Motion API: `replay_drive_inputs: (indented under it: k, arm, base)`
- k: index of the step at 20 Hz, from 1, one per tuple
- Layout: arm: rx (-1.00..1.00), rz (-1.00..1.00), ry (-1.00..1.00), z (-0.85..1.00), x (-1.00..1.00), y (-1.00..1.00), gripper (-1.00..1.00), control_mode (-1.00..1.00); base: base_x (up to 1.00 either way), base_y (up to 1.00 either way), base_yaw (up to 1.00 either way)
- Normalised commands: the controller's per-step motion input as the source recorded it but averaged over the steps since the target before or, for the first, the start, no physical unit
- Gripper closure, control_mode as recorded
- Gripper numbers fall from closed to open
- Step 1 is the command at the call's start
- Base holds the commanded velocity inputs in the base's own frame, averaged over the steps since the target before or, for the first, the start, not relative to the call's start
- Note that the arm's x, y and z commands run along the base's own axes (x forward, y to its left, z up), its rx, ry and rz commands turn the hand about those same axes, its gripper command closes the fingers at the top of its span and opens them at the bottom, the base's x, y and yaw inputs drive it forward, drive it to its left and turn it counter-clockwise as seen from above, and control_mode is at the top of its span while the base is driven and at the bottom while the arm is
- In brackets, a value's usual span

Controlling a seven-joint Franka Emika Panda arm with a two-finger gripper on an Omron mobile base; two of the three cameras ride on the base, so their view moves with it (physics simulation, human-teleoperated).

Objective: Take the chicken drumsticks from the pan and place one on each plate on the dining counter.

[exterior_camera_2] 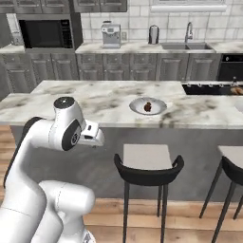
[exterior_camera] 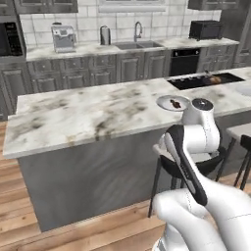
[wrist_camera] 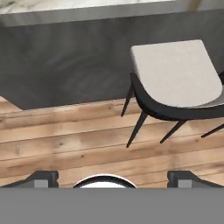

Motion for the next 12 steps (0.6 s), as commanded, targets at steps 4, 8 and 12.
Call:
replay_drive_inputs:
  k: [4, 8, 12]
  arm:
    - [0.0, 0.0, 0.0, 0.0, 0.0, 0.0, -1.0, 1.0]
    - [0.0, 0.0, 0.0, 0.0, 0.0, 0.0, -1.0, 1.0]
    - [0.0, 0.0, 0.0, 0.0, 0.0, 0.0, -1.0, 1.0]
  base:
    - [-0.24, 1.0, 0.06]
    - [-0.05, 1.0, 0.0]
    - [0.0, 1.0, 0.0]
